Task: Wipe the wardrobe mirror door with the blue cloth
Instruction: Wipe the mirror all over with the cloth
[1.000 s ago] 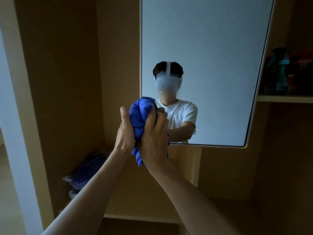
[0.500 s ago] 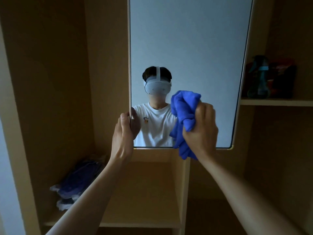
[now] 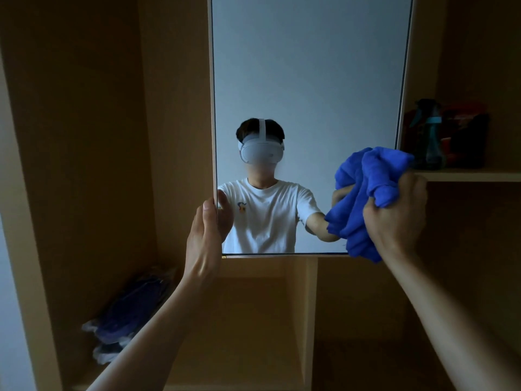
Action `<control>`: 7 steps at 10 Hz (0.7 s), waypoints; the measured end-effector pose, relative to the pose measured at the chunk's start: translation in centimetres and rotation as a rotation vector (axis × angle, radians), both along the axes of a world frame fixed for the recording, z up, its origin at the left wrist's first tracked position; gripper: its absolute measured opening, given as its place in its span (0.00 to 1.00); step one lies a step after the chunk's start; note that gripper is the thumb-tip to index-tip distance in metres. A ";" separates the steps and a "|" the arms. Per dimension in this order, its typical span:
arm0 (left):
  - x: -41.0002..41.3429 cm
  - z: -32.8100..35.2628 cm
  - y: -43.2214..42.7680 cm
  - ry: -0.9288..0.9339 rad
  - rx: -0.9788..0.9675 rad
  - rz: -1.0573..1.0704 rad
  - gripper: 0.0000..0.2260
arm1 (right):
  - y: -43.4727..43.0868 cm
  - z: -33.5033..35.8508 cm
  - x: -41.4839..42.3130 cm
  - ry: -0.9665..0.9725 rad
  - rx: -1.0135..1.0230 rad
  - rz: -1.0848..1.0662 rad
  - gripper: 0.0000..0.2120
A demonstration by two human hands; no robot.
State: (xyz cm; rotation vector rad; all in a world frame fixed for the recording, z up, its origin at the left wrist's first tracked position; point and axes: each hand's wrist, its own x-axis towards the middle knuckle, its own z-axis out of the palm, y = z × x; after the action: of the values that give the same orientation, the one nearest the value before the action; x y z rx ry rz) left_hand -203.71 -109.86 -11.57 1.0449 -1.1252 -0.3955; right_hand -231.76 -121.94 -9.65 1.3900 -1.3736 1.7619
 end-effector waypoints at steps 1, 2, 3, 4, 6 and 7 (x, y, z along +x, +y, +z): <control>0.4 -0.3 -0.3 0.016 0.026 -0.015 0.46 | 1.9 0.4 1.9 -0.006 0.039 0.060 0.19; 0.8 -0.7 -0.8 0.021 0.052 0.019 0.19 | 3.8 1.2 4.5 0.083 0.095 0.096 0.22; 1.4 -1.2 -1.6 -0.001 0.020 0.051 0.17 | 4.4 1.0 8.2 0.128 0.139 0.187 0.20; 2.0 -1.5 -2.2 0.002 0.016 -0.032 0.19 | 4.4 0.2 11.8 0.245 0.132 0.223 0.22; 2.4 -1.4 -2.0 0.076 0.020 -0.110 0.35 | 5.0 -1.9 17.7 0.465 0.187 0.170 0.23; 2.5 -1.2 -1.9 0.117 0.022 -0.117 0.33 | 5.8 -3.8 19.6 0.555 0.245 0.237 0.26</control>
State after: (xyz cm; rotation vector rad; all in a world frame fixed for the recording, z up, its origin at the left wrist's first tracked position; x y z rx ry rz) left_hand -201.23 -111.79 -12.79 0.9647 -1.0822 -0.5565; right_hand -212.18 -116.14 -13.49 2.0533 -1.1718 1.2125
